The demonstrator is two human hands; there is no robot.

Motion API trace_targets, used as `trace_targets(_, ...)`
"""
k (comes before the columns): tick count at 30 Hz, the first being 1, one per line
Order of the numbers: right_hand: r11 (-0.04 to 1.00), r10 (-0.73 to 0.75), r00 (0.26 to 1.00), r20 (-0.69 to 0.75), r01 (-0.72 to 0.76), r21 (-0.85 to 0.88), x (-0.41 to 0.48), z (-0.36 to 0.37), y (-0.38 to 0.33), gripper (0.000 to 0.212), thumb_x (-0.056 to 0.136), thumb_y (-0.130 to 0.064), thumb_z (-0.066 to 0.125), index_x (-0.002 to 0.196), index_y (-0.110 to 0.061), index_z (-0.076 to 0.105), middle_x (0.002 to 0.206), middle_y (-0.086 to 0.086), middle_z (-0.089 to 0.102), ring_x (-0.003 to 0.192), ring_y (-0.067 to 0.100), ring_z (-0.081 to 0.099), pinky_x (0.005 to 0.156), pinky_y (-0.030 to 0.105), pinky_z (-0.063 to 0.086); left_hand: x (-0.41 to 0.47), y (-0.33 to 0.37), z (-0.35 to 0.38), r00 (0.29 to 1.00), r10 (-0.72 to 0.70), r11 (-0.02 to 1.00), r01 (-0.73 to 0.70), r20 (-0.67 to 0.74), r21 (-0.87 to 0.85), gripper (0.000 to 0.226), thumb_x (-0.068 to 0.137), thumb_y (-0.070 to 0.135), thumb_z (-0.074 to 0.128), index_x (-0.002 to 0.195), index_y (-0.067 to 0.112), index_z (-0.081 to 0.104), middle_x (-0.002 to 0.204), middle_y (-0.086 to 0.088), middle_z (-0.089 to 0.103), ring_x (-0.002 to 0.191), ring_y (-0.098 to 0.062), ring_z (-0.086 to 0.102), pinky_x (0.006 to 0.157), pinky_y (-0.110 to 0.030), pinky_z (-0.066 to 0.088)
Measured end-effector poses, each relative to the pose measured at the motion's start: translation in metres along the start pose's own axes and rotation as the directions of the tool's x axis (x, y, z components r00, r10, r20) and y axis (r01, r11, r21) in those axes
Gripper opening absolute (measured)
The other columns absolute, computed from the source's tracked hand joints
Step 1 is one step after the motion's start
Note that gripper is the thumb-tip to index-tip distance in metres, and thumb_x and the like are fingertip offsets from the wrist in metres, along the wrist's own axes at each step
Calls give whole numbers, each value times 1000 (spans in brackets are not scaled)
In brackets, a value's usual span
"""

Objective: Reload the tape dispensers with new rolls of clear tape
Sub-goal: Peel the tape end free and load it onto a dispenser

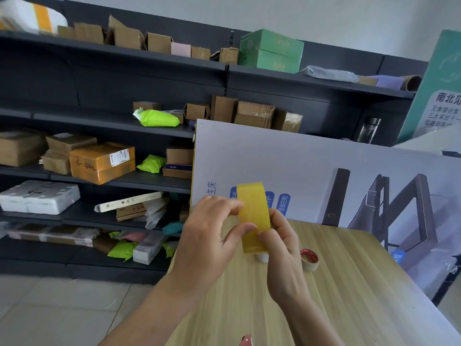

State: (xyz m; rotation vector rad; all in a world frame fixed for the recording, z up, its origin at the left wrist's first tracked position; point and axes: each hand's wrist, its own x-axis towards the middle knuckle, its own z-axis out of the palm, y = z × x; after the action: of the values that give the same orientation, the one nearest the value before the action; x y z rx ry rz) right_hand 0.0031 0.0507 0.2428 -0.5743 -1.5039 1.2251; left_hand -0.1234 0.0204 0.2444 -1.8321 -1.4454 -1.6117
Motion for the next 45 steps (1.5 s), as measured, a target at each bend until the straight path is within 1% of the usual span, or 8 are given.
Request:
trace_targets(7, 947, 295, 952, -82, -280, 159, 3, 1, 8, 77, 57, -38, 62, 120, 5, 52, 118, 31, 55, 104, 44, 55, 77, 45, 53, 10, -10, -9, 998, 71, 994, -70, 1, -82, 34, 80, 40, 70, 89, 8, 74, 88, -2, 61, 85, -14, 55, 75, -24, 47)
trace_targets(14, 909, 372, 927, -44, -354, 222, 8, 5, 9, 83, 54, -40, 65, 123, 5, 52, 119, 35, 52, 98, 40, 57, 81, 49, 53, 16, -20, -22, 995, -38, 973, 58, 97, -222, 37, 78, 50, 66, 95, 18, 73, 99, 8, 65, 101, -11, 59, 86, -24, 48)
trace_targets(19, 953, 254, 966, 46, -258, 162, 7, -1, 2, 11, 84, -11, 56, 79, -9, 66, 67, 0, 73, 65, 11, 70, 59, 21, 56, 22, -13, -33, 992, -59, 995, 68, 115, -68, 29, 78, 46, 66, 91, 21, 76, 89, 10, 63, 94, -8, 57, 81, -18, 47)
trace_targets(27, 1000, 7, 1000, 17, -7, 5, 10, 18, 1, 26, 76, -17, 54, 91, 2, 62, 85, 32, 59, 72, 31, 62, 61, 20, 52, 28, -10, -32, 991, -94, 987, 79, 100, 142, 4, 79, 13, 75, 76, 13, 72, 77, 5, 61, 78, -10, 53, 66, -17, 43)
trace_targets(32, 1000, 8, 999, 34, -7, -27, 9, 19, 1, 15, 78, -14, 50, 84, -6, 61, 68, 1, 59, 62, 11, 59, 56, 15, 49, 25, -17, -21, 987, -52, 970, 13, 155, 242, 16, 88, 22, 54, 75, 13, 58, 80, 6, 53, 79, -10, 47, 67, -19, 38)
trace_targets(36, 984, 162, 985, 63, -166, 61, 12, 9, 0, 10, 84, -9, 54, 78, -12, 61, 61, -6, 70, 62, 2, 68, 58, 15, 53, 21, -25, -16, 982, -116, 993, 109, 146, 55, 28, 93, 35, 41, 81, 14, 55, 82, 11, 49, 79, -6, 46, 71, -16, 39)
trace_targets(40, 955, 239, 963, 125, -257, 151, 21, 5, -3, 37, 62, -23, 55, 89, -2, 69, 87, 20, 67, 87, 36, 61, 81, 51, 50, 22, -32, -20, 986, -99, 988, 114, 137, -106, 26, 94, 35, 45, 97, 15, 63, 96, 9, 57, 95, -8, 56, 81, -19, 45)
trace_targets(45, 855, 280, 915, 290, -375, 357, 23, -1, -9, 30, 73, -19, 47, 86, -4, 70, 78, 18, 68, 69, 24, 64, 62, 35, 54, 22, -38, -22, 966, -76, 958, 139, 245, -251, 33, 94, 35, 47, 122, 26, 61, 124, 9, 57, 120, -5, 52, 95, -14, 42)
